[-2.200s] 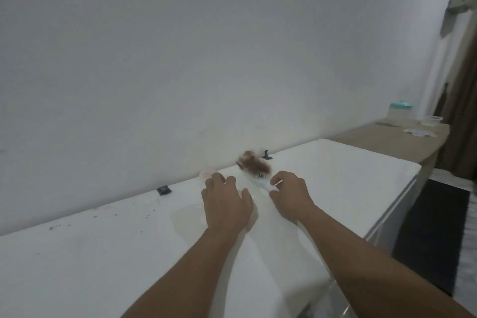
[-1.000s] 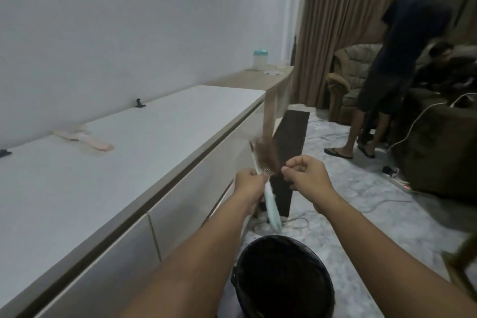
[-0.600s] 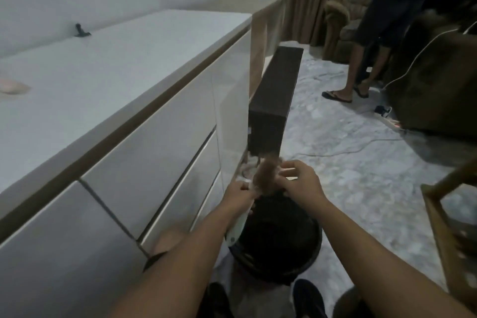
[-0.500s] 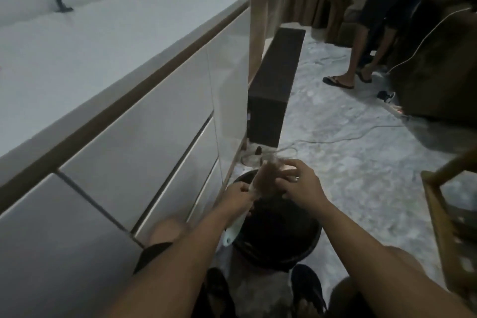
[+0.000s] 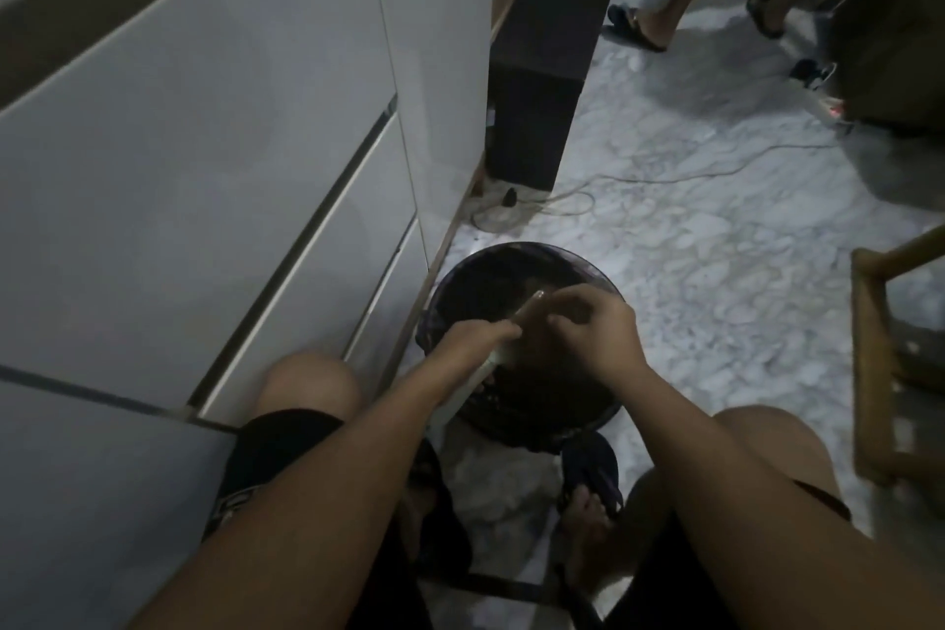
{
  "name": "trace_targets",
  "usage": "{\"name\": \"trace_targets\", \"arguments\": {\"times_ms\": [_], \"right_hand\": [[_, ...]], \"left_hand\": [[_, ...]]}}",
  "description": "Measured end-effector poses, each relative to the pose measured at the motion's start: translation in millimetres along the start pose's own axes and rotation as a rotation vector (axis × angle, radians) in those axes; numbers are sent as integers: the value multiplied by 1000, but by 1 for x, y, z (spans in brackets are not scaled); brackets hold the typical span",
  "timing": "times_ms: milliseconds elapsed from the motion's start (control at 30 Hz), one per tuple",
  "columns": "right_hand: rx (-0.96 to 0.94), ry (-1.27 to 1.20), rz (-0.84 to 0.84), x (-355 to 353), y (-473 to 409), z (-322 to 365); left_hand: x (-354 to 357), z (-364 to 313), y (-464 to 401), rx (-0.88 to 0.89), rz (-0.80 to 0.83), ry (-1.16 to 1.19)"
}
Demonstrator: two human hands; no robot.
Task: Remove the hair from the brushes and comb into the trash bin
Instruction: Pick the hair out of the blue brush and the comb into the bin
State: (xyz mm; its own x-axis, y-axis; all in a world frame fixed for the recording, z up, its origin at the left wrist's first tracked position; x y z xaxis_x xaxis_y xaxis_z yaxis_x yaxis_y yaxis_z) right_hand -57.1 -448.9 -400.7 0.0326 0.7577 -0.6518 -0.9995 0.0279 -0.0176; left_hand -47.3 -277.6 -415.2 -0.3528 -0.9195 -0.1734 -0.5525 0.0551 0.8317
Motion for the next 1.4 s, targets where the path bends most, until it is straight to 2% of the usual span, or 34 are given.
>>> {"name": "trace_targets", "arguments": {"times_ms": [233, 367, 500, 700, 800, 900, 967, 1067, 1200, 1267, 1333, 1400], "right_hand": [[0, -67, 113, 4, -2, -1], [120, -143, -23, 1, -1, -2], [119, -163, -134, -3, 3, 3], [20, -69, 33, 1, 12, 3], [101, -116, -144, -2, 12, -4], [299, -347, -349, -11, 10, -17], [365, -449, -409, -16, 11, -22], [325, -330, -273, -15, 11, -22], [-35, -117, 51, -7, 15, -10], [-116, -9, 192, -2, 17, -7], [-115, 84, 174, 1, 18, -5], [-52, 91, 67, 1, 17, -6]], "left_hand": [[-1, 14, -6, 87, -124, -96], [-3, 19, -12, 108, -200, -81], [-4, 22, -12, 135, -221, -59], [-2, 26, -10, 134, -200, -71], [-6, 29, -10, 108, -200, -53], [-9, 28, -9, 111, -218, -50], [-7, 28, -8, 108, -214, -68], [-4, 30, -7, 107, -209, -87], [-1, 30, -7, 110, -216, -141], [-1, 29, -6, 105, -212, -144], [-1, 28, -5, 105, -207, -132], [-1, 27, -4, 103, -205, -123]]}}
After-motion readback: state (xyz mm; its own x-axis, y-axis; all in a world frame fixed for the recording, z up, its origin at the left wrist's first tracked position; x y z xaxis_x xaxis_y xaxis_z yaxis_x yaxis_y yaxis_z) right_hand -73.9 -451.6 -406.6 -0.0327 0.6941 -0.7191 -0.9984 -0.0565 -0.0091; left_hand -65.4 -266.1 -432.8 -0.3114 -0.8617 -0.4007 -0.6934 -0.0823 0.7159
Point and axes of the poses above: each hand's wrist, its own y-axis away from the middle knuckle, its own x-axis out of the palm, z = x × y, the point moved 1 cm from there along -y, towards the middle knuckle, and after that the axes turned 13 degrees about -x, right-handed, at the moved point
